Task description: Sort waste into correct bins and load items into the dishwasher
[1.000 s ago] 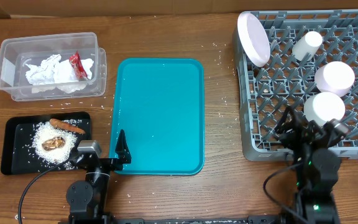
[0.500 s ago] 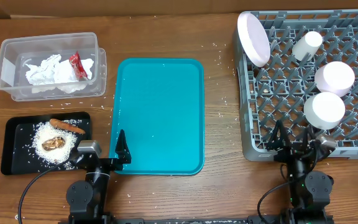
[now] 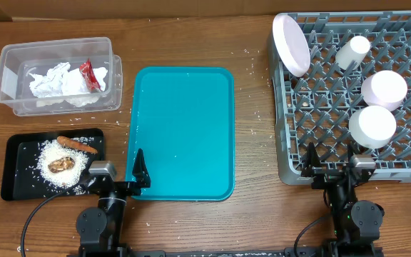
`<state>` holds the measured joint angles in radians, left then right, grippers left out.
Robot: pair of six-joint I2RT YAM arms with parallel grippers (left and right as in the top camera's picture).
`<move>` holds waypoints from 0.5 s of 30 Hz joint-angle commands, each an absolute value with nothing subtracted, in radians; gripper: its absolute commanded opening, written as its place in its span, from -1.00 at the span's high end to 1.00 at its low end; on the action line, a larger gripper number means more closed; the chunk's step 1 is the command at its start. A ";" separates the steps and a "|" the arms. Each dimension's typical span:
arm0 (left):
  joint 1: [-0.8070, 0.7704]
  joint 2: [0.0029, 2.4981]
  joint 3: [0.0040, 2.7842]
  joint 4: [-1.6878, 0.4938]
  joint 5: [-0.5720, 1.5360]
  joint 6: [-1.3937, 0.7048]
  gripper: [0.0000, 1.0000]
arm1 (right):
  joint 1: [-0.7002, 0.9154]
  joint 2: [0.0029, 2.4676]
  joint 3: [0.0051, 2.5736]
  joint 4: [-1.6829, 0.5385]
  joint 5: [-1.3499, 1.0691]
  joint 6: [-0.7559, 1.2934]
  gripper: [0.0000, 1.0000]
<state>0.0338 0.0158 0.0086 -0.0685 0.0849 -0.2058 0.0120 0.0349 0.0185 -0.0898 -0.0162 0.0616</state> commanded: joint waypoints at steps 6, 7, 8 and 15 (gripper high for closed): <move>0.041 0.005 0.005 -0.071 0.077 -0.187 -1.00 | 0.034 0.002 0.008 -0.084 -0.018 -0.008 -1.00; 0.041 0.005 0.005 -0.071 0.077 -0.187 -1.00 | 0.033 0.002 0.008 -0.084 -0.018 -0.008 -1.00; 0.041 0.005 0.005 -0.071 0.077 -0.187 -1.00 | 0.034 0.002 0.008 -0.084 -0.018 -0.008 -1.00; 0.041 0.005 0.005 -0.071 0.077 -0.187 -0.99 | 0.033 0.002 0.008 -0.084 -0.021 0.003 -1.00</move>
